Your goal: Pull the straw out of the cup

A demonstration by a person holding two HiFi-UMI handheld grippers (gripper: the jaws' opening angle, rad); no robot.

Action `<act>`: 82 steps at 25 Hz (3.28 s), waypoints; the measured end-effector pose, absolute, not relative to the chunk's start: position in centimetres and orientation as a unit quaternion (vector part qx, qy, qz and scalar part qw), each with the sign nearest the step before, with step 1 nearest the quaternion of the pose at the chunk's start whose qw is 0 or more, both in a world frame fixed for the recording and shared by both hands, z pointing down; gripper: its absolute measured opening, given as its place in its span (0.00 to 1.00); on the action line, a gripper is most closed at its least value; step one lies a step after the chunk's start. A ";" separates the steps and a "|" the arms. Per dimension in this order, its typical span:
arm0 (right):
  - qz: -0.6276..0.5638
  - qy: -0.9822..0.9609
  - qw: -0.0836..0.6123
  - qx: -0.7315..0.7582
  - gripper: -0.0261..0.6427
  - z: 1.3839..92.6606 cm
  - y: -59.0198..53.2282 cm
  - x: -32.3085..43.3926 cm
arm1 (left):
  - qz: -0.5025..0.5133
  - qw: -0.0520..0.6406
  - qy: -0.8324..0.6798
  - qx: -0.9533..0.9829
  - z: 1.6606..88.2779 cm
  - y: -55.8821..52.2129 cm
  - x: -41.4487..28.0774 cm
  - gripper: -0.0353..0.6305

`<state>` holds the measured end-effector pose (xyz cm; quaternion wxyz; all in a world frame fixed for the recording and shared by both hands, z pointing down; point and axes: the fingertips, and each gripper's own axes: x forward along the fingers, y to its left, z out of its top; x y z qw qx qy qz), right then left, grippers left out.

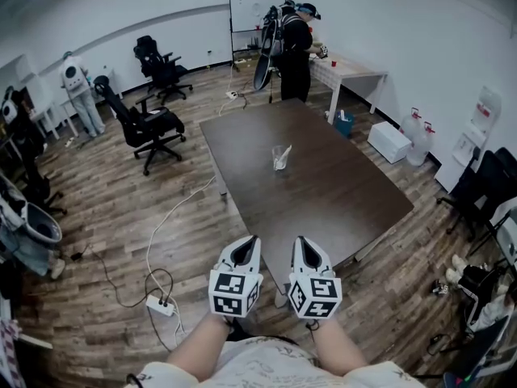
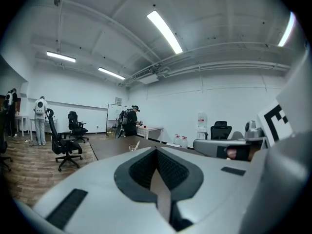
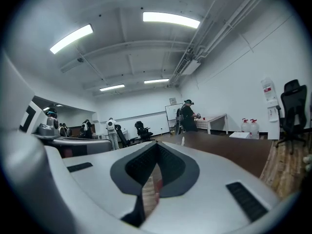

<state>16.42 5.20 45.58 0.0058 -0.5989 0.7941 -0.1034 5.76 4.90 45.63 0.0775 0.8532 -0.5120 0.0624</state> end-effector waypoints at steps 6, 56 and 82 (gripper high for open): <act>-0.100 0.778 -0.002 -0.621 0.05 46.4 0.1 15.1 | 0.060 0.086 -0.489 0.866 46.7 -0.7 4.5 0.05; -0.141 0.588 -0.020 -0.796 0.05 49.6 -29.9 12.0 | 0.115 0.089 -0.248 0.958 52.3 -38.9 3.6 0.05; -0.188 0.562 -0.041 -0.805 0.05 54.1 -34.0 21.8 | 0.290 -0.056 -0.214 0.931 66.0 -52.0 18.7 0.25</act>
